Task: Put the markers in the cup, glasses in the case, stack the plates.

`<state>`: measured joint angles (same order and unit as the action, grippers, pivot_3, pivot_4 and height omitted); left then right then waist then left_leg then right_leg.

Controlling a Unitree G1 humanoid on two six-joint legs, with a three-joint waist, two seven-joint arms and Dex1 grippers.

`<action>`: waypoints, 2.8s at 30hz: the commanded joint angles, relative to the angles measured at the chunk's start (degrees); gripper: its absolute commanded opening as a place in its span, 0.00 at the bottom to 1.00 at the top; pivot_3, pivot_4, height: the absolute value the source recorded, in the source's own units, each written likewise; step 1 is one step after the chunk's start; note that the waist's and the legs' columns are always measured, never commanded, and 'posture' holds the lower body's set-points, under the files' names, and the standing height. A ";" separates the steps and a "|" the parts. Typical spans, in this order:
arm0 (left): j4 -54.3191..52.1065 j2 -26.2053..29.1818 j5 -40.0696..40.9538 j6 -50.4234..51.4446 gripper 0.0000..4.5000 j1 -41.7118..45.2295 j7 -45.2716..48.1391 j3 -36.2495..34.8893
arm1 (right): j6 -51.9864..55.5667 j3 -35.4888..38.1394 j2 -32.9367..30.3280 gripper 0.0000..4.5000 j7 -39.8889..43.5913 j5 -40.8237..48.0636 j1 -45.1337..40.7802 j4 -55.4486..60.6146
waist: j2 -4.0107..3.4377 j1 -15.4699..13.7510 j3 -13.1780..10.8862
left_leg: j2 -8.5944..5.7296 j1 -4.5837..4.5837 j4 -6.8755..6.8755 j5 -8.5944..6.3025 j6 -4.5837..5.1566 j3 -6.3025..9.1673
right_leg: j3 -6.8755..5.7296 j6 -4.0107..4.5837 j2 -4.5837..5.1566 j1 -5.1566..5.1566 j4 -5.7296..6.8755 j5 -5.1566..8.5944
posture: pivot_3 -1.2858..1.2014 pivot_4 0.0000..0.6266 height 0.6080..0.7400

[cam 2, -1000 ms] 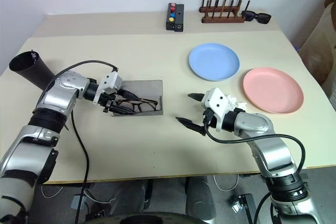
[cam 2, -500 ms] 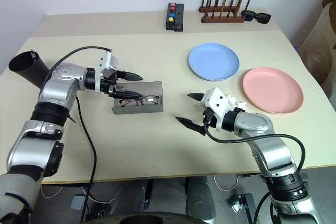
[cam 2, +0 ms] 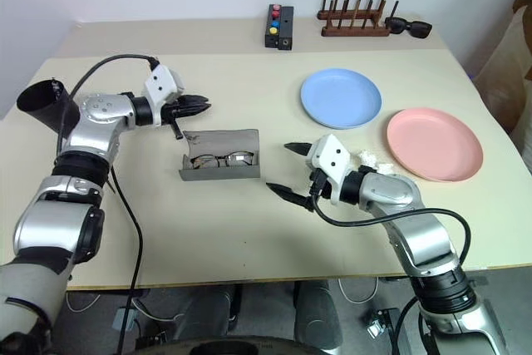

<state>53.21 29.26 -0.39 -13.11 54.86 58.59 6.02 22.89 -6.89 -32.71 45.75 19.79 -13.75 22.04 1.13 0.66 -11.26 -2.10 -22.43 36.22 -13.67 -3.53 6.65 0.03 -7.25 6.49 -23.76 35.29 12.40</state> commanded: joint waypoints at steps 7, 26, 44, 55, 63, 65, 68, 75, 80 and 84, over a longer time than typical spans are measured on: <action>-10.03 0.55 6.21 6.26 0.11 -5.88 15.27 -0.42 | -0.31 0.65 0.26 1.00 -0.81 0.11 -0.07 2.40 | -0.01 0.17 0.01 | 0.01 0.02 -0.01 0.00 0.00 0.00 | 0.00 0.00 0.00 0.00 0.02 0.00 | 0.52 0.24 0.95; -32.25 6.42 8.66 18.82 0.11 -19.27 21.62 2.73 | -0.51 0.47 0.28 1.00 0.06 0.13 -0.58 1.46 | -0.02 0.14 0.02 | 0.03 0.05 -0.03 0.00 0.00 0.01 | 0.01 0.03 0.00 0.01 0.02 0.01 | 0.52 0.24 0.95; -50.35 6.78 21.98 28.84 0.11 -25.25 10.10 -9.72 | -3.68 5.70 -3.55 1.00 -4.15 -6.42 -4.04 -6.66 | -0.03 0.42 0.01 | 0.03 0.05 -0.05 0.00 0.00 0.01 | 0.01 0.04 0.01 0.00 0.00 0.01 | 0.52 0.24 0.95; -65.94 6.24 26.72 36.55 0.11 -37.40 -0.13 -11.91 | -16.69 -1.40 -2.29 1.00 -11.73 -24.61 -19.60 -34.60 | -0.04 0.41 0.00 | 0.03 0.04 -0.08 0.00 0.00 -0.03 | 0.04 0.07 0.01 -0.04 -0.03 0.00 | 0.52 0.24 0.95; -73.63 3.09 33.57 39.18 0.11 -41.50 -4.39 -13.97 | -26.28 -6.18 -0.07 1.00 -16.66 -33.11 -29.78 -57.77 | -0.06 0.50 -0.01 | 0.03 0.03 -0.10 0.00 -0.01 -0.05 | 0.06 0.09 0.01 -0.04 -0.05 0.00 | 0.52 0.24 0.95; -74.66 2.96 34.37 39.67 0.10 -42.28 -5.12 -13.67 | -27.44 -6.39 0.56 0.88 -17.81 -34.16 -30.98 -61.04 | -0.06 0.52 -0.01 | 0.03 0.04 -0.10 0.00 -0.01 -0.05 | 0.07 0.09 0.01 -0.04 -0.06 -0.01 | 0.52 0.24 0.95; -75.31 3.03 34.83 39.72 0.10 -42.93 -6.05 -13.03 | -28.91 -6.97 1.10 0.59 -18.79 -35.69 -31.65 -63.97 | -0.06 0.52 -0.01 | 0.03 0.05 -0.09 0.00 -0.01 -0.05 | 0.07 0.10 0.01 -0.03 -0.06 0.00 | 0.52 0.24 0.95; -74.69 2.52 34.79 39.66 0.10 -42.54 -7.01 -12.08 | -30.87 -6.34 1.32 0.01 -19.90 -36.30 -30.67 -62.41 | -0.06 0.49 0.00 | 0.02 0.06 -0.08 0.00 -0.01 -0.05 | 0.07 0.11 0.00 0.00 -0.06 -0.01 | 0.52 0.24 0.95; -74.04 1.74 33.89 39.13 0.10 -41.36 -7.92 -11.04 | -30.28 -4.35 -2.74 0.01 -20.48 -37.24 -27.15 -52.52 | -0.09 0.31 -0.02 | 0.02 0.06 -0.09 0.00 -0.01 -0.04 | 0.08 0.11 0.01 -0.01 -0.06 -0.01 | 0.52 0.24 0.95; -71.90 0.88 32.72 37.96 0.10 -39.76 -7.45 -9.25 | -25.67 0.74 -10.59 0.01 -18.85 -37.44 -20.75 -38.53 | -0.14 -0.17 -0.05 | -0.02 0.00 -0.06 0.00 -0.01 -0.05 | 0.08 0.10 0.03 -0.02 -0.10 0.00 | 0.52 0.24 0.95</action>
<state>-18.73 30.47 32.93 26.29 14.50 50.81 -3.66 -4.25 -10.89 -40.25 26.52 -17.79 -34.97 -22.74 0.99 0.49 -11.31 -2.13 -22.44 36.16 -13.66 -3.54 6.61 0.11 -7.15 6.54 -23.76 35.18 12.41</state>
